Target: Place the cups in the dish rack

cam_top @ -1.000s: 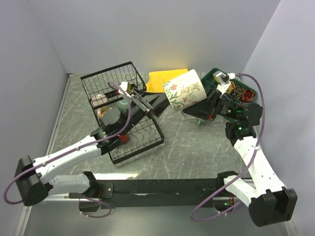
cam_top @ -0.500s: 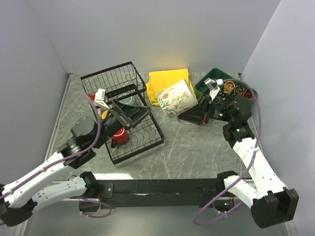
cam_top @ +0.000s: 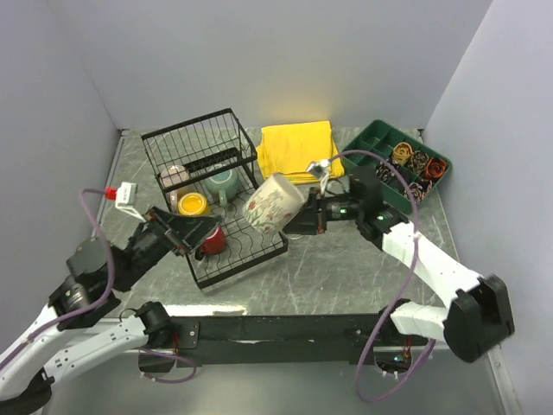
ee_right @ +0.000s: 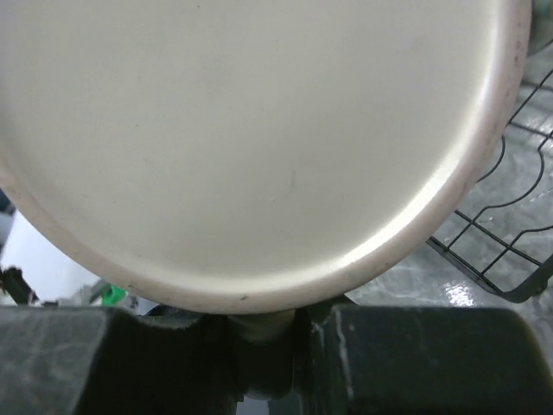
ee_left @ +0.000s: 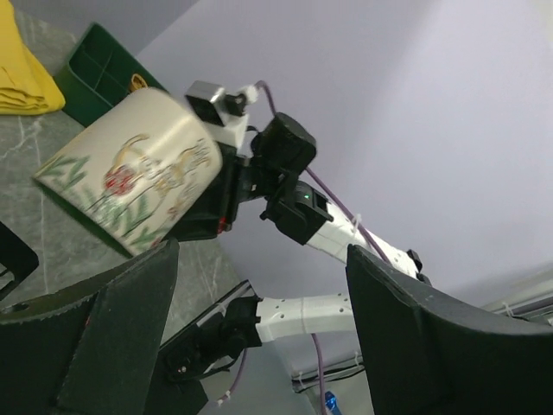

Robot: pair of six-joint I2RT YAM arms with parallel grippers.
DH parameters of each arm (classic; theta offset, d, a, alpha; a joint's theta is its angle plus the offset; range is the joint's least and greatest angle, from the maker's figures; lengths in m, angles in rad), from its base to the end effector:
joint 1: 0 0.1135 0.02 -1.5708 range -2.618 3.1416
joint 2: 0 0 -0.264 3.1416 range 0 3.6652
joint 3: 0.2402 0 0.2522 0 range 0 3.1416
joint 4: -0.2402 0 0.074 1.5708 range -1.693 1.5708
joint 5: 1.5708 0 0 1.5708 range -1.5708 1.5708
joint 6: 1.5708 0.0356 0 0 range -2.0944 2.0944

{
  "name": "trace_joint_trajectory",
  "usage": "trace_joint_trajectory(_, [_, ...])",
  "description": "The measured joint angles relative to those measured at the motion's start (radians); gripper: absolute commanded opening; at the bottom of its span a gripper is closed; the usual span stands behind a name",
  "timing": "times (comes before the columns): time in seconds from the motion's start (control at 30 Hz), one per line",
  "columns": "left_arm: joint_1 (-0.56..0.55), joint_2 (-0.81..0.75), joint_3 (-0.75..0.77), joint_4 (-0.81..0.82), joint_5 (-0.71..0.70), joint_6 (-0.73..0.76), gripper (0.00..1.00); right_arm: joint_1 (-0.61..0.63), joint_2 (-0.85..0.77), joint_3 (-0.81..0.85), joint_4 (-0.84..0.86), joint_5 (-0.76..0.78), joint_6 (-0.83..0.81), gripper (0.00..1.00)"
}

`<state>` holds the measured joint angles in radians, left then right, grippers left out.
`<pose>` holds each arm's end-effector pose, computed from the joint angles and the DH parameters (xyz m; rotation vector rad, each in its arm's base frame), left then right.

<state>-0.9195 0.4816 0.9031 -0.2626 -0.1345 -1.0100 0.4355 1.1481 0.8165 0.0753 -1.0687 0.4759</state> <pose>0.0601 -0.0710 0.4080 -0.1971 1.5801 -1.4695 0.2144 0.1342 0.3081 -0.7913 1.8297 1.5794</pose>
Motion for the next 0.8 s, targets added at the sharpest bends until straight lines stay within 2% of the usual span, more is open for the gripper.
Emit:
trace_joint_trajectory(0.2, [0.000,-0.159,-0.049,-0.081,-0.060,0.000,0.86,0.115,0.161,0.057,-0.084,0.061,-0.143,0.00])
trace_joint_trajectory(0.43, [0.000,-0.309,-0.076,-0.203,-0.153,-0.009,0.90,0.152,0.310,0.085,-0.085,0.132,-0.256,0.00])
trace_joint_trajectory(0.57, [0.000,-0.361,-0.077,-0.256,-0.201,-0.009,0.91,0.183,0.377,0.113,-0.094,0.245,-0.330,0.00])
trace_joint_trajectory(0.8, [0.000,-0.390,-0.087,-0.305,-0.237,-0.021,0.91,0.282,0.386,0.125,-0.114,0.475,-0.453,0.00])
